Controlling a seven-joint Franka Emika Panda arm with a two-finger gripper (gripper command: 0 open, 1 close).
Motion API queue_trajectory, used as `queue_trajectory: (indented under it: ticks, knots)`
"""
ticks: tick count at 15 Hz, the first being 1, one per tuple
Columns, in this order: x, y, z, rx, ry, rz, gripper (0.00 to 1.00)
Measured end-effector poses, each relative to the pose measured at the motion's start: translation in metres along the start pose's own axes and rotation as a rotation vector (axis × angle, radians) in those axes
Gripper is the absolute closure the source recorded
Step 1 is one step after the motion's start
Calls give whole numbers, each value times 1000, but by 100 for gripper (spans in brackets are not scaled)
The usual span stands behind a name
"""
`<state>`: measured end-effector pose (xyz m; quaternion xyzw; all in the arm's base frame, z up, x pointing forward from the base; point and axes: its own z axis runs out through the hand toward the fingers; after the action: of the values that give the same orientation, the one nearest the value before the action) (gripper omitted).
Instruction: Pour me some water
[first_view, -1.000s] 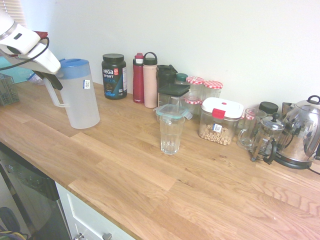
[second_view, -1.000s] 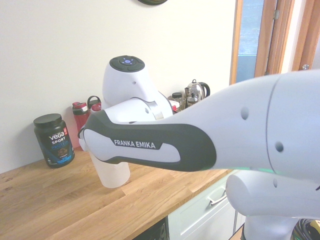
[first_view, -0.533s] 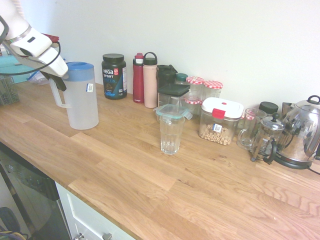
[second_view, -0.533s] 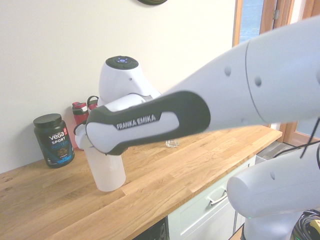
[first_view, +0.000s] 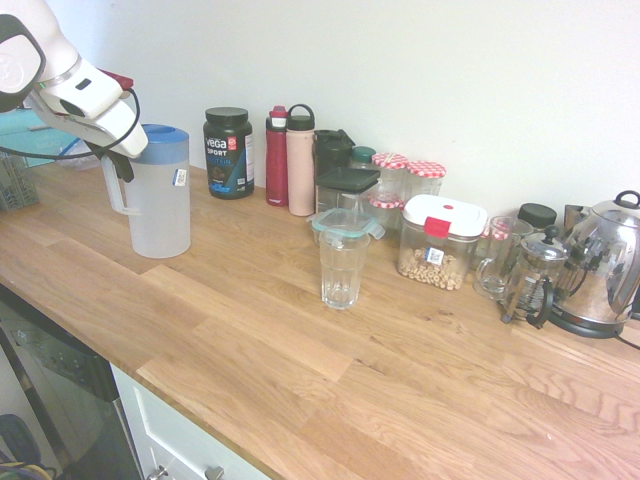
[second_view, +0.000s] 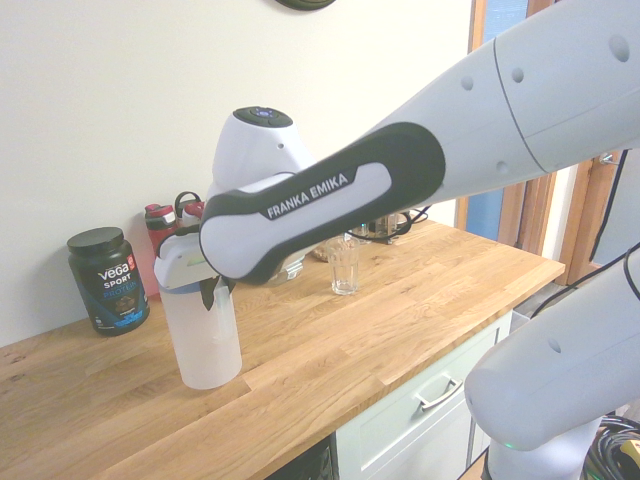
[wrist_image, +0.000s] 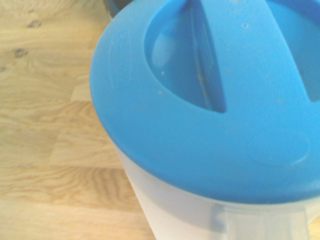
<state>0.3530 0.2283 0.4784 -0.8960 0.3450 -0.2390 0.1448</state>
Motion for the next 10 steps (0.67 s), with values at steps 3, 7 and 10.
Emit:
queue_trajectory:
  ticks: [3,7,10]
  knots:
    - [-1,3,4,-5,44,9,100]
    - [-2,4,9,-18,67,13,0]
    - [0,5,11,-24,69,25,0]
